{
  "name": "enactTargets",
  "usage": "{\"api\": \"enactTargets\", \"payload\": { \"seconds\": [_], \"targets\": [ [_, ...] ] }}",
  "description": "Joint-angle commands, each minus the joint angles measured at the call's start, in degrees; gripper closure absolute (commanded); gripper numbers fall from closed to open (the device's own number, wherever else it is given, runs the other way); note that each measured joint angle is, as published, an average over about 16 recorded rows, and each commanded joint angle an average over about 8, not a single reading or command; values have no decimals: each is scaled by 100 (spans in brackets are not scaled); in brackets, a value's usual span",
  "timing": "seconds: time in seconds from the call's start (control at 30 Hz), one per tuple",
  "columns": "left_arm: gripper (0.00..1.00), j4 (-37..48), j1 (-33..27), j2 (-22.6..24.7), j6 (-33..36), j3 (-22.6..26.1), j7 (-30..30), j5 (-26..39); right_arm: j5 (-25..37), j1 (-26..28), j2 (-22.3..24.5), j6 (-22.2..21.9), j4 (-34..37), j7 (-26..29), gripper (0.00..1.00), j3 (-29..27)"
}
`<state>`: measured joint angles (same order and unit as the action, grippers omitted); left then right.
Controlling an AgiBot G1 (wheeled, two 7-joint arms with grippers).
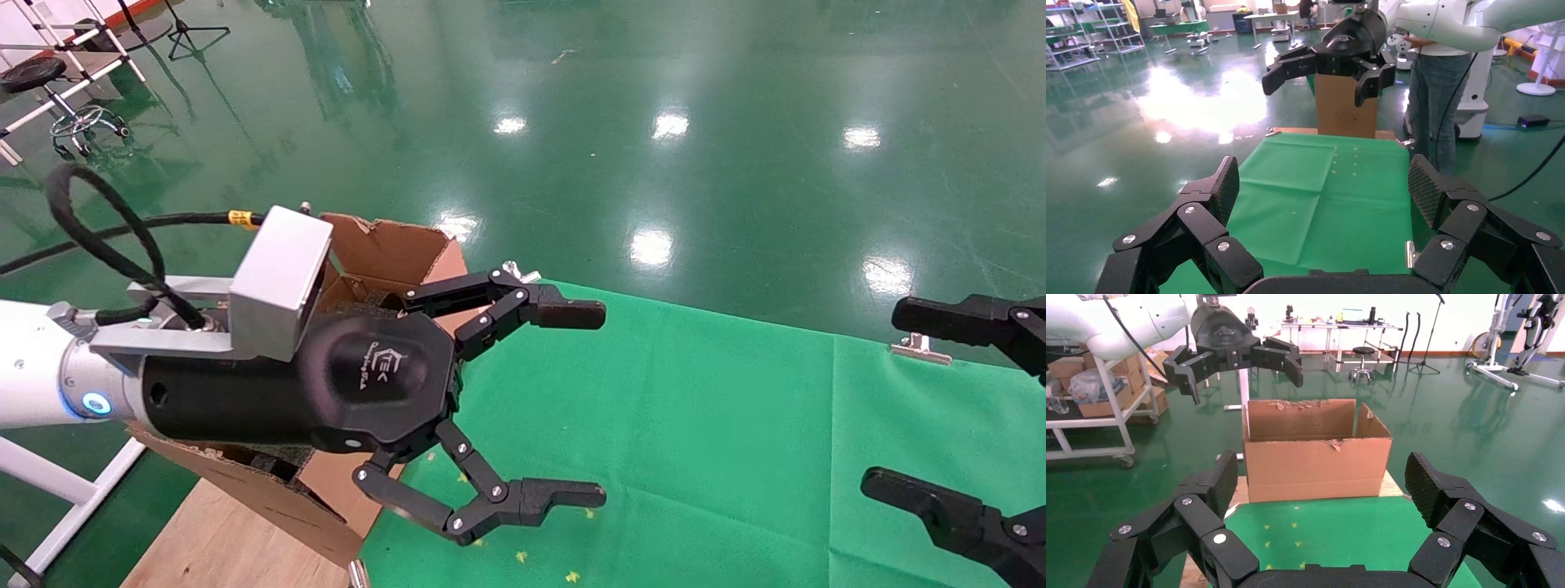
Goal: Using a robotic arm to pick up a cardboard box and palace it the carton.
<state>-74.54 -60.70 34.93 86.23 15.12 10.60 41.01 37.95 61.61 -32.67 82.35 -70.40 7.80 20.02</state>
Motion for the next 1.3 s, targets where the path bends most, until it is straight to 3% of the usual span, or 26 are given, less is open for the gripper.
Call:
{"api": "enactTargets", "payload": {
  "seconds": [0.03,1.3],
  "targets": [
    [0,22,-17,0,-11,18,2,14,0,0,0,0,0,0,0,0],
    [0,110,-95,10,-61,100,20,92,0,0,0,0,0,0,0,0]
  ]
}}
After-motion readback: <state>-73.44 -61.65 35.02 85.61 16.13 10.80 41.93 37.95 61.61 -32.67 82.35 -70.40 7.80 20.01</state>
